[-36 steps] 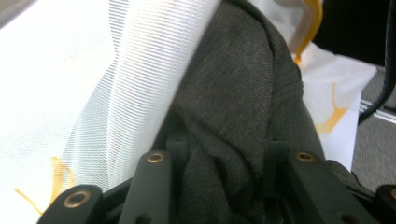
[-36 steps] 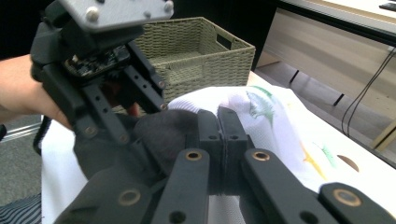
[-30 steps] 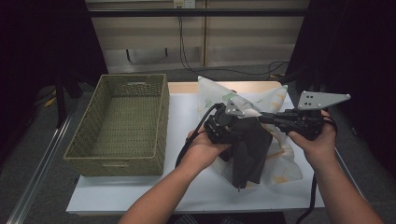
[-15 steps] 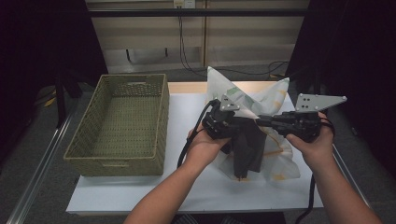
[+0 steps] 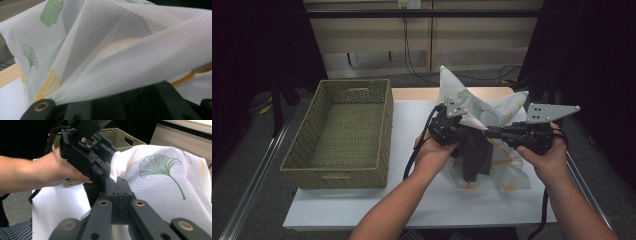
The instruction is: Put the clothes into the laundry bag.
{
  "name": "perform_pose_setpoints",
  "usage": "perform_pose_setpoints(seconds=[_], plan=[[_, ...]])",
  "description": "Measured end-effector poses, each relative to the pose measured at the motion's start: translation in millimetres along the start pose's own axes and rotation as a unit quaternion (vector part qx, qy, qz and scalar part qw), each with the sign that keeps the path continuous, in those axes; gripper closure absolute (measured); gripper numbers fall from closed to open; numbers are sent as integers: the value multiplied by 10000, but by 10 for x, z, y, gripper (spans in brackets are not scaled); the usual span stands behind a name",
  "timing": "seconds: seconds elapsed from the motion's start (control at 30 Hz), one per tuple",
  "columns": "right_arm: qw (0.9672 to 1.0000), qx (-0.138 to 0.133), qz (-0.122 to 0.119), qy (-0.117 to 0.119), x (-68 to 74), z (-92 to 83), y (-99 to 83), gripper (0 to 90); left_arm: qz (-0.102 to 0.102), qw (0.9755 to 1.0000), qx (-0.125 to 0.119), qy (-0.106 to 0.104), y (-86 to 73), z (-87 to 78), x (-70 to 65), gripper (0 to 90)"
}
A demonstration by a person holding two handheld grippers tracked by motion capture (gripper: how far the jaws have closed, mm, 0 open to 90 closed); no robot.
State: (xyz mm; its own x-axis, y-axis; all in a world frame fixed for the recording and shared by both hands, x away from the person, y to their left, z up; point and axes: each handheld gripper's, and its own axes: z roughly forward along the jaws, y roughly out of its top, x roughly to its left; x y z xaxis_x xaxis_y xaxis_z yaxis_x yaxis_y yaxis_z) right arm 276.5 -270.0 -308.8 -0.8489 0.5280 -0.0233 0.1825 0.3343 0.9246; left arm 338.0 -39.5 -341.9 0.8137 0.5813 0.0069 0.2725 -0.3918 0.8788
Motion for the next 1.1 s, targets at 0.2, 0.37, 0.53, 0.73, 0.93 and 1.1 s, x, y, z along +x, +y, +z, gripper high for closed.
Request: perform_pose_setpoints(seconds=[0.2, 0.37, 0.53, 0.73, 0.93, 1.1], plan=[[9999, 82, 75, -60, -40, 33, -36, 900, -197, 9996, 187, -108, -74, 122, 49, 656], [9996, 220, 132, -68, -69, 89, -99, 900, -235, 9989, 364, -191, -146, 148, 77, 628], [9994, 319, 157, -41, -66, 135, -130, 900, -176, 9988, 438, -123, -199, 220, 80, 631], [9990, 399, 209, -43, -67, 157, -176, 900, -238, 9982, 511, -202, -292, 337, 72, 619], [9986, 435, 284, -62, -115, 152, -229, 900, -205, 9972, 658, -297, -348, 317, 54, 551], [9985, 460, 292, -54, -110, 155, -254, 900, -158, 9961, 781, -380, -369, 256, 35, 487]])
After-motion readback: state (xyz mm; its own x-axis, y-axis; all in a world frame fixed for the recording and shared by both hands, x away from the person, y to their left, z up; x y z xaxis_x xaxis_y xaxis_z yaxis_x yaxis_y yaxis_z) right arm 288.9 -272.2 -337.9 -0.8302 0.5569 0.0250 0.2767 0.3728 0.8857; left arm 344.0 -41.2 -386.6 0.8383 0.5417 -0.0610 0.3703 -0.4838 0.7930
